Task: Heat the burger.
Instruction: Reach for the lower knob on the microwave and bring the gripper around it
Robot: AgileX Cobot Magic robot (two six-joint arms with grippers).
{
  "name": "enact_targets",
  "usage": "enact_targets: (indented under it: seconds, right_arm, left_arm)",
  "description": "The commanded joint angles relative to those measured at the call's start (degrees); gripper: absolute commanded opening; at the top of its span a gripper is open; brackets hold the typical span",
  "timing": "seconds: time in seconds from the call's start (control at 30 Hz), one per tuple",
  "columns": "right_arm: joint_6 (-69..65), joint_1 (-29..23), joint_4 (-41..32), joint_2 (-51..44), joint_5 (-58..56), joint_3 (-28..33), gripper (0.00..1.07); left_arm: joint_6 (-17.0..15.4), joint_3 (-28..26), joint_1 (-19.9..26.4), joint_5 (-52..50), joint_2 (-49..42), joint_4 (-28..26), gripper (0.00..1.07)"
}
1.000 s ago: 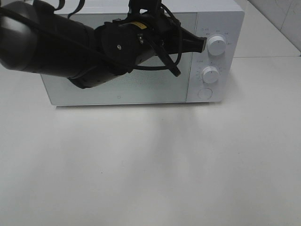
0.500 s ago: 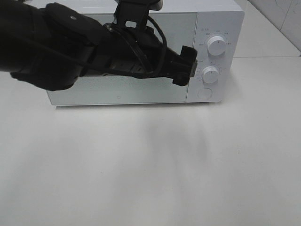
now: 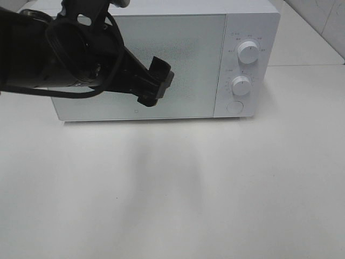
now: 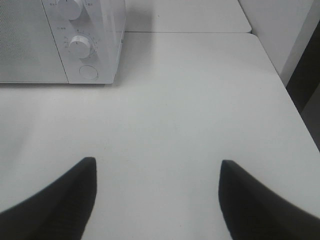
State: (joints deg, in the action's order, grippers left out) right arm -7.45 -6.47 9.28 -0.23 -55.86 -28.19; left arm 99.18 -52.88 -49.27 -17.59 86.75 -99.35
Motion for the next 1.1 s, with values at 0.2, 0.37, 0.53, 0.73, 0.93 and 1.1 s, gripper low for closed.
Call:
enact_targets:
  seconds: [0.2,0.37,0.53,0.73,0.93,1.1]
  right_arm:
    - [0.40,0.17,0.00,-1.72,0.80,0.06,0.69]
    - [0.40,0.17,0.00,-1.72,0.80,0.06,0.69]
    - [0.40,0.17,0.00,-1.72,0.80,0.06,0.69]
    - [0.40,0.17,0.00,-1.72,0.80,0.06,0.69]
    - [0.40,0.17,0.00,-1.72,0.80,0.06,0.69]
    - [0.40,0.17,0.00,-1.72,0.80,0.06,0.69]
  left_arm:
    - [5.61,4.13,0.06,1.49,-1.32,-4.01,1.00]
    - [4.93,6.76,2.92,5.67,-1.32,-1.95,1.00]
    - [-14.04,11.17,11.12,17.59,-1.55,20.28,1.00]
    - [-52.20,12.15,21.72,32.89,-5.44,56.32,1.00]
    - [-89.21,12.15,32.31,51.39,-13.18,89.73,1.00]
    - [-101.41,12.15,33.75,60.22,-19.48,102.27,1.00]
